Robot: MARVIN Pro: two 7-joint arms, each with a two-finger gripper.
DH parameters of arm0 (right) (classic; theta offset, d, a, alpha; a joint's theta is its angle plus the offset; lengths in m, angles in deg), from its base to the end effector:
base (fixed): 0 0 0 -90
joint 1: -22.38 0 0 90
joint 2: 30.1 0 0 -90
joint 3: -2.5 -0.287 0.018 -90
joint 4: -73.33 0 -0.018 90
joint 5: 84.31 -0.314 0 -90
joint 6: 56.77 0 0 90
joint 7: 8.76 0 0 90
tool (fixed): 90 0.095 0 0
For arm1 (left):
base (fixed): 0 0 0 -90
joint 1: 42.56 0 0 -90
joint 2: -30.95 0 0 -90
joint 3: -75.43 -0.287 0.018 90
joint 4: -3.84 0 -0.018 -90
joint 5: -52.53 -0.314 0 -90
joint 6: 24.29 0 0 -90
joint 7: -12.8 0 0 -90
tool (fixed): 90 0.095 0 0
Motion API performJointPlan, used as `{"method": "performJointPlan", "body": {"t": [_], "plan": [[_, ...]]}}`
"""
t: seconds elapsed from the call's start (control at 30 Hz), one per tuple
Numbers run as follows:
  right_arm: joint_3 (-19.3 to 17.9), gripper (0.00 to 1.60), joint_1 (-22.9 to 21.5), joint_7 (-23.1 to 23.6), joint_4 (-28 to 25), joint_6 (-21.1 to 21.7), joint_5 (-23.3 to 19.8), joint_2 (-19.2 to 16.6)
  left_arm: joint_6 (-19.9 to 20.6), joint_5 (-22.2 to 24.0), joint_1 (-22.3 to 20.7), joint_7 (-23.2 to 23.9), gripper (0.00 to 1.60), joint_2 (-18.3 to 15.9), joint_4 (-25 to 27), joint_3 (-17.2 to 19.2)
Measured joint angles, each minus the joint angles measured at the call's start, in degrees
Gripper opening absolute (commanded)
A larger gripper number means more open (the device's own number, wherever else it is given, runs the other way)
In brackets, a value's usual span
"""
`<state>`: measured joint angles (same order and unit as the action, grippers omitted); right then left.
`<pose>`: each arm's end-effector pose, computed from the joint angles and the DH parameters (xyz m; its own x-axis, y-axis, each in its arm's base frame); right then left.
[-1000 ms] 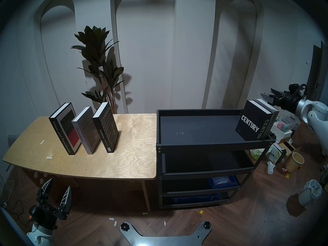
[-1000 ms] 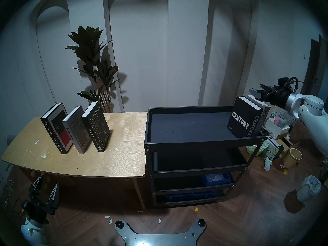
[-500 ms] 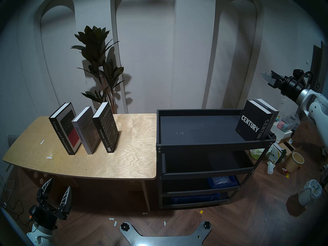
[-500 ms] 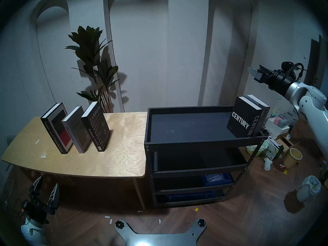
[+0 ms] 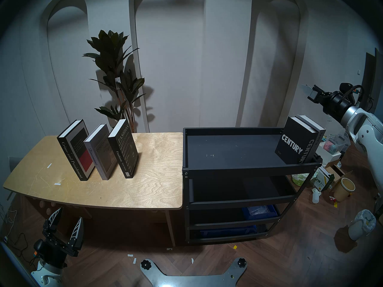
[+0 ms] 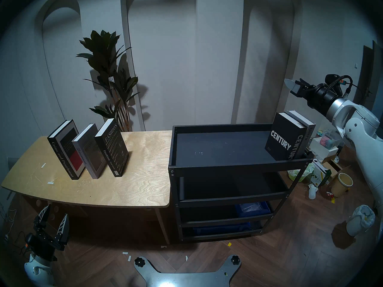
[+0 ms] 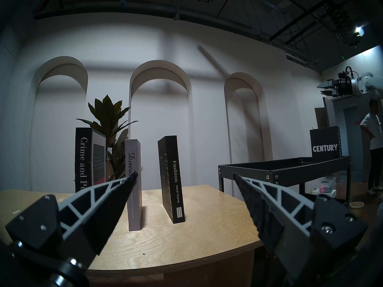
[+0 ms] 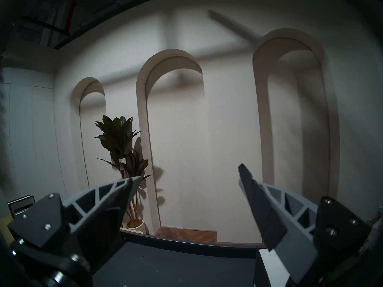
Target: Move the books from the display table onto the shelf, standing them upright with spines facing out and tallest at one end
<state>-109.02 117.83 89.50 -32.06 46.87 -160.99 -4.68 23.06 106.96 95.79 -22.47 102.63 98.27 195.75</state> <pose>0.3933 -0.2255 -0.0029 -0.0977 -0.1526 0.9835 0.2833 -0.9516 -0.1195 0.1184 0.2240 -0.3277 -0.3044 0.0331 0.9520 -0.2463 -0.9681 -0.0452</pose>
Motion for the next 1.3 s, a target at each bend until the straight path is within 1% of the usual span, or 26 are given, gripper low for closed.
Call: {"method": "performJointPlan", "body": {"t": [0.2,0.4,0.6,0.93,1.3], "plan": [[-1.44,1.6,1.38,-1.85,-1.36,1.03,-0.01,1.39,0.0,-0.01,0.01,-0.01,1.6,0.0,0.01,0.0],[-2.34,1.6,2.35,-4.02,-2.65,0.82,0.94,2.84,0.0,-0.01,0.01,-0.01,1.6,0.0,0.02,0.0],[-3.05,1.6,3.41,-4.68,-3.57,0.84,1.25,4.33,0.0,-0.01,0.01,-0.02,1.6,0.0,0.02,0.0],[-3.57,1.6,3.84,-2.95,-3.3,1.01,0.93,4.78,0.0,-0.01,0.02,-0.02,1.6,0.0,0.02,0.0],[-4.2,1.6,3.79,-0.49,-0.95,1.15,1.0,4.05,0.0,-0.01,0.02,-0.03,1.6,0.0,0.03,-0.01]]}}
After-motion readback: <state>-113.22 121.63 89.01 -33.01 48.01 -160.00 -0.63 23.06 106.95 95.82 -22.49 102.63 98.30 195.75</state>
